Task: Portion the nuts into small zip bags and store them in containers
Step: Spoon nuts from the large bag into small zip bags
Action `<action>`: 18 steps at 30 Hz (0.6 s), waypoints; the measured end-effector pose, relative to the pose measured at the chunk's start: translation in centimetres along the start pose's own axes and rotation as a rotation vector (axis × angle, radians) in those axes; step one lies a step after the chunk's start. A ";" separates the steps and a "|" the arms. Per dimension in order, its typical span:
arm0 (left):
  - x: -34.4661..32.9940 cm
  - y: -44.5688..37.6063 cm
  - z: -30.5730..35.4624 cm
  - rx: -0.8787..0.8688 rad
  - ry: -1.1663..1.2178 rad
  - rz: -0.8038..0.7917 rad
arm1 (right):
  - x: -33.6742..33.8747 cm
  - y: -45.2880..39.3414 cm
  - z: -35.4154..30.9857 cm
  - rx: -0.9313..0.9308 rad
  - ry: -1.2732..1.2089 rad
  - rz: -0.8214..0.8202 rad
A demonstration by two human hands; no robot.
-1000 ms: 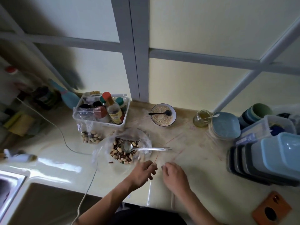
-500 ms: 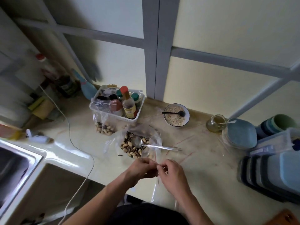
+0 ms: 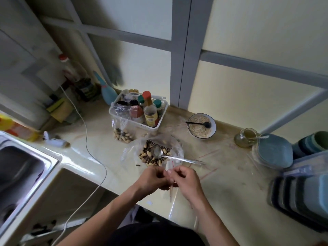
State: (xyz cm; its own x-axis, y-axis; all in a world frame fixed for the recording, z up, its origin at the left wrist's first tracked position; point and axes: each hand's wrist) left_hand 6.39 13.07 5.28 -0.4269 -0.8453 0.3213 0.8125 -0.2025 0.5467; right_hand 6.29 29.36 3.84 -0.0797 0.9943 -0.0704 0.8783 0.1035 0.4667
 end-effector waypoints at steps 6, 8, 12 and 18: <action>1.8 0.4 -0.4 0.024 0.007 0.055 | -0.8 0.4 -1.2 -0.109 -0.218 -0.067; 2.4 0.5 -0.4 0.025 -0.044 0.094 | -1.8 0.4 -1.2 -0.129 -0.221 -0.052; 3.8 0.7 -0.2 0.007 -0.178 0.181 | -3.8 -0.2 -0.9 -0.060 -0.005 0.037; 6.3 0.7 -0.4 0.001 -0.213 0.163 | -6.6 -0.6 -1.5 0.077 0.268 0.211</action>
State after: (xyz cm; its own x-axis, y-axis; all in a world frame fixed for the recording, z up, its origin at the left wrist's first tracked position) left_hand 4.43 7.39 7.43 -0.3640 -0.7439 0.5605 0.8771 -0.0713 0.4749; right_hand 5.56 22.79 5.29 -0.0045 0.9657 0.2597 0.9209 -0.0973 0.3775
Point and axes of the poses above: each hand's wrist, its own y-axis away from the middle knuckle, its own x-axis out of the back of the hand, z = x × y, and after that the axes turned 15 degrees about -y, right-handed
